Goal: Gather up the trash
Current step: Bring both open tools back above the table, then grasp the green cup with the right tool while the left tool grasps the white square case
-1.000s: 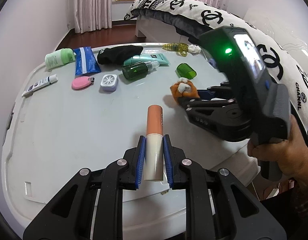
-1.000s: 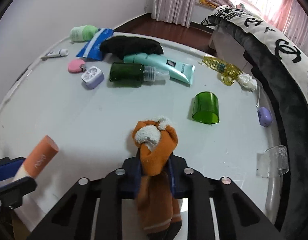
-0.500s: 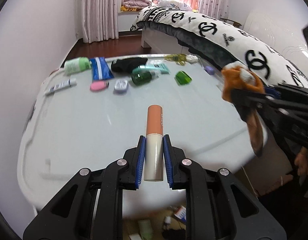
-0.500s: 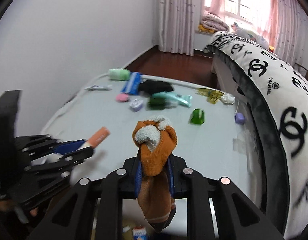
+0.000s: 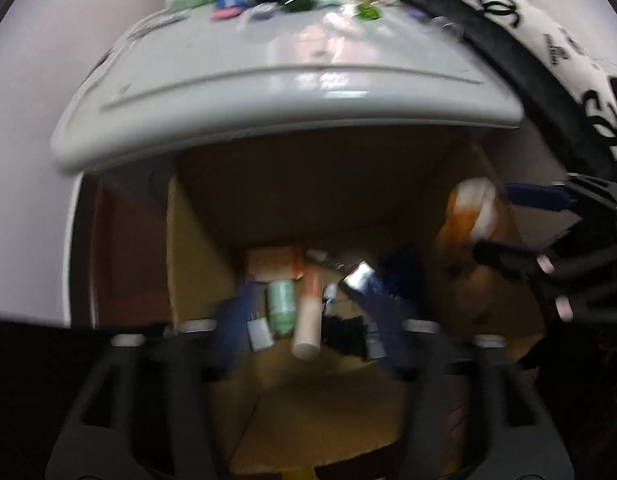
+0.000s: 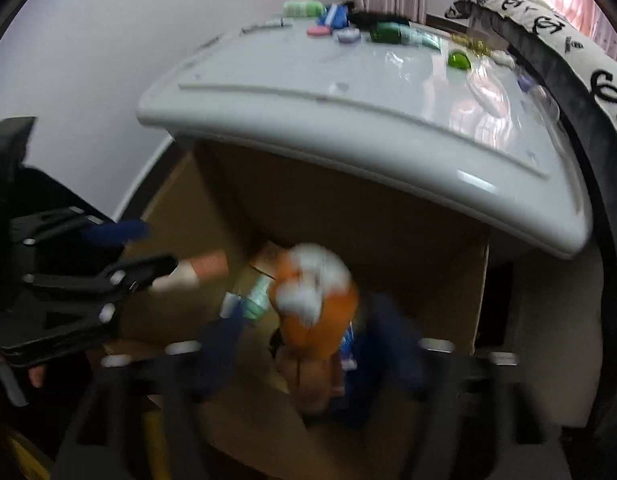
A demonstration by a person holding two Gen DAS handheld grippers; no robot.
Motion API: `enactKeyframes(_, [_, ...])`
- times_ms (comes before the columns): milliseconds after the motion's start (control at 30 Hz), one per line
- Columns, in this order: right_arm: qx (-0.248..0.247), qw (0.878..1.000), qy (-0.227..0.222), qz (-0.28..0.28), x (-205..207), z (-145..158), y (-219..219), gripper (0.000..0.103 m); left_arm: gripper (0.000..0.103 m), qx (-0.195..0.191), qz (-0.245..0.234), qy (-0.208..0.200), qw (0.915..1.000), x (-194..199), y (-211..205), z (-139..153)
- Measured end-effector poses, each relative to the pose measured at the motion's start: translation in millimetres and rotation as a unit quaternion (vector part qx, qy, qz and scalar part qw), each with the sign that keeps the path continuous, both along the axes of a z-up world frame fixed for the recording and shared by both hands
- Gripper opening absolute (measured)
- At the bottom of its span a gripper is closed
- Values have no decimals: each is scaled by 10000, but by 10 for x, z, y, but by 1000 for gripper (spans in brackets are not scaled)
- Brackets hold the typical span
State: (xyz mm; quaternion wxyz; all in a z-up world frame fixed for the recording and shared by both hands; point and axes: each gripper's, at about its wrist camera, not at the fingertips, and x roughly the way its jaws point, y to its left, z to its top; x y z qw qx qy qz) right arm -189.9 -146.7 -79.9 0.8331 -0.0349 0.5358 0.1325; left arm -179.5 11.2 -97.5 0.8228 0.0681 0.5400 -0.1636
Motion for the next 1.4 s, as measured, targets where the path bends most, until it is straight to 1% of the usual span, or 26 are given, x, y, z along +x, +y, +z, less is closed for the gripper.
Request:
enactKeyframes(33, [-33,10000,32,18,6,-13,11,82,80,118,101,-5,9999,4,16,-16])
enactKeyframes(67, [-22,10000,42,38,12,-6,20,82,80,198,157,-9,9997,21,22,-19])
enactKeyframes(100, [11,10000,-41,13,10,38,20,84,80,294,208,-24,9993,52,28,-12])
enactKeyframes(133, [41,9999,-105,-17,5,78,13,90,81,348,242,-47,9991,67,41,-9])
enactKeyframes(167, [72,9999,-149,-34,-7,106,-8,93,82,393,284,-75,9988,81,50,4])
enactKeyframes(300, [192,9990,-355,-190,35,258,-100,93,83,377,277,-123,9988,136,40,54])
enactKeyframes(367, [231,9983,-467,-251,81,339,-151,93,83,393,244,-281,9985,174,8,122])
enactKeyframes(433, [211,9975,-610,-277,174,451,-194,93,83,414,191,-557,9974,251,-69,259])
enactKeyframes(533, [23,9952,-929,-317,332,622,-273,97,84,336,109,-874,9955,465,-139,476])
enactKeyframes(600, [-85,9928,-1133,-386,513,734,-345,97,86,243,129,-1056,9940,663,-175,616])
enactKeyframes(700, [-68,9888,-1380,-572,964,894,-516,97,89,-24,271,-1337,9906,1012,-213,811])
enactKeyframes(767, [-18,9876,-1421,-664,1246,910,-602,97,89,-200,411,-1458,9883,1271,-242,881])
enactKeyframes(833, [-111,9865,-1424,-805,1630,865,-704,97,89,-281,496,-1496,9871,1488,-273,897])
enactKeyframes(900, [-316,9852,-1419,-910,2014,777,-780,97,89,-246,588,-1554,9858,1707,-331,876])
enactKeyframes(933, [-464,9843,-1386,-991,2288,697,-825,97,89,-237,614,-1569,9854,1781,-350,865])
enactKeyframes(967, [-505,9843,-1348,-1020,2450,625,-844,97,89,-253,642,-1593,9848,1871,-369,845])
enactKeyframes(1067, [-600,9844,-1159,-1177,2998,401,-930,97,89,-306,696,-1659,9832,1960,-349,798])
enactKeyframes(1133, [-610,9849,-1017,-1260,3288,252,-957,97,89,-278,714,-1700,9825,1998,-311,761])
enactKeyframes(1167, [-631,9851,-954,-1288,3368,195,-964,97,89,-248,727,-1714,9822,2010,-284,719])
enactKeyframes(1233, [-726,9854,-832,-1298,3560,62,-957,97,89,-230,777,-1614,9836,2059,-242,662])
enactKeyframes(1300, [-812,9862,-726,-1249,3701,-49,-932,93,89,-312,835,-1503,9846,2098,-201,630])
enactKeyframes(1400, [-825,9869,-676,-1214,3783,-120,-905,87,89,-335,862,-1507,9842,2117,-176,642])
